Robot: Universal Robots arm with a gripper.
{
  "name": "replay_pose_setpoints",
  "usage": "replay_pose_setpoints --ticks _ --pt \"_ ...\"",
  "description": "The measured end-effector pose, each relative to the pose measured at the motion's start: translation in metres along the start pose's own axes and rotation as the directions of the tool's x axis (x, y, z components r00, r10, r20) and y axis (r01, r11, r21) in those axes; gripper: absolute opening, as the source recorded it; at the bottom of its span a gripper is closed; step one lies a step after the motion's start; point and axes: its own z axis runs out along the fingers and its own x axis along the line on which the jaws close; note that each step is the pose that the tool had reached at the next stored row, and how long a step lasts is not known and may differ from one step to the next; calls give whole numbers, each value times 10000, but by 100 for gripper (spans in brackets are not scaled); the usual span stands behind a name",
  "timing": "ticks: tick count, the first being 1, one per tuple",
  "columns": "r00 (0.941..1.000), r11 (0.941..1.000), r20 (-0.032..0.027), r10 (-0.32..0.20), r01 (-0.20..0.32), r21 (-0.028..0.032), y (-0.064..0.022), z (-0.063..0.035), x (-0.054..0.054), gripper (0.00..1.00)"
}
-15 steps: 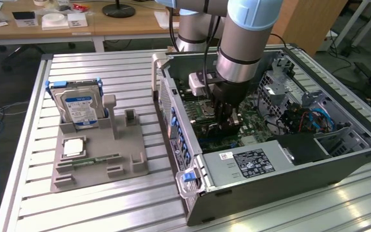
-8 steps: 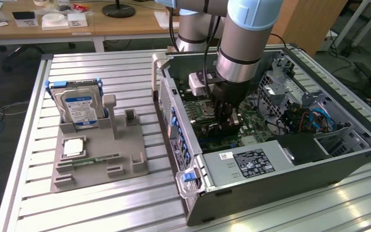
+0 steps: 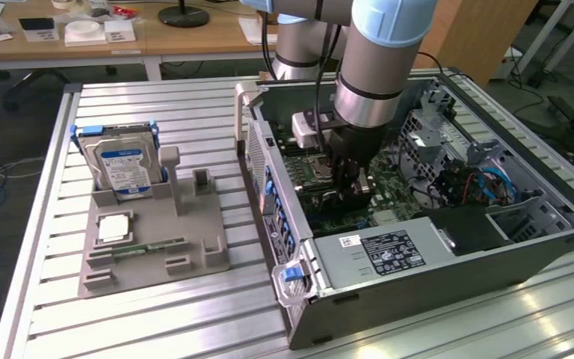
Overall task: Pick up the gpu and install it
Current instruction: 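Insert the gpu into the slot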
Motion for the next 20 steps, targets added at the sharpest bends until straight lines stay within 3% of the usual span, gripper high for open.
replay_pose_setpoints --ticks 20 --pt "9999 9999 -2 132 -132 7 1 23 -2 26"
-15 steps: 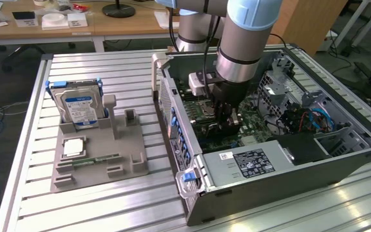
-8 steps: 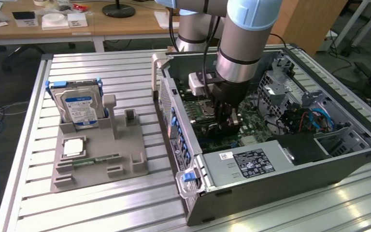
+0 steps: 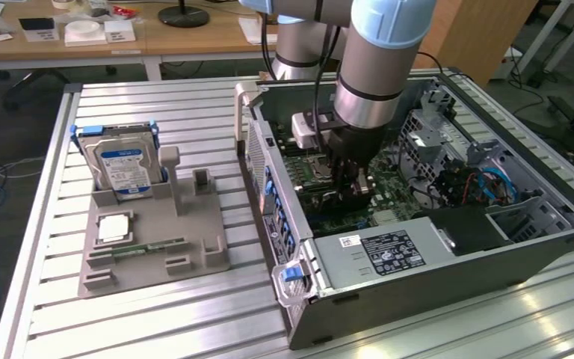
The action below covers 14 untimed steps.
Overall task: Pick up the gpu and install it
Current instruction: 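Insert the gpu into the slot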
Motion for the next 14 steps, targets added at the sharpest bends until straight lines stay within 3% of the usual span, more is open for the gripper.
replay_pose_setpoints --ticks 14 --pt "10000 10000 -5 0 0 -3 16 17 2 26"
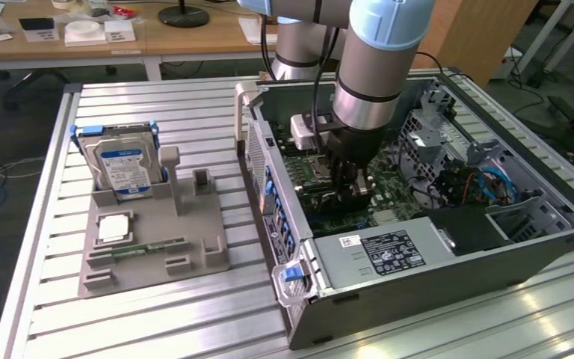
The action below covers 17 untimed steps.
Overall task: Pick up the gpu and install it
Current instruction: 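Insert the gpu into the slot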
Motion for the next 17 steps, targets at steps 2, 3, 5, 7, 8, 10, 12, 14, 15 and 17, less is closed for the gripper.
replay_pose_setpoints --ticks 2,3,5,7,8,10,12,14,15,17 --pt "10000 10000 1 1 -1 0 0 0 0 26" --pt "10000 10000 1 1 -1 0 0 0 0 26" --pt "10000 10000 1 1 -1 1 0 4 0 26" --pt "10000 10000 0 0 0 0 1 4 0 26" --pt "10000 10000 0 1 -1 0 1 4 0 26" --pt "10000 10000 1 0 0 0 0 5 0 26" --pt "10000 10000 1 0 0 0 1 5 0 26" --pt "10000 10000 1 1 -1 0 1 5 0 26" --pt "10000 10000 2 1 -1 -1 1 5 0 26" --pt "10000 10000 9 5 -5 2 3 9 -1 33"
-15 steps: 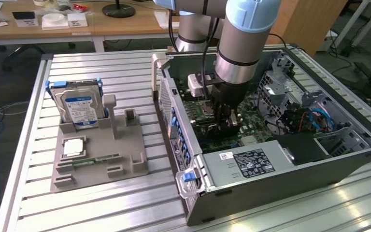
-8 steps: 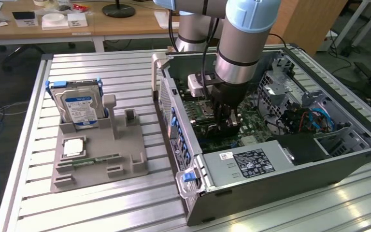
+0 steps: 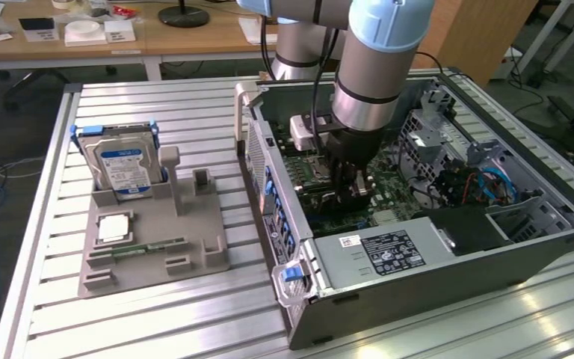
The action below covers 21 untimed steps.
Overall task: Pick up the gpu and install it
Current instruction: 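Insert the gpu into the slot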
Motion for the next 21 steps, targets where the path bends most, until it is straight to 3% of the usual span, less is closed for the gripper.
replay_pose_setpoints --ticks 3,7,15,21 --pt "10000 10000 -8 -4 4 -2 -2 -3 1 39" --pt "10000 10000 -8 -4 4 -2 -2 -3 1 57" --pt "10000 10000 -16 -6 6 -1 -3 -16 0 57" --pt "10000 10000 -31 -6 6 -1 -7 -93 -3 57"
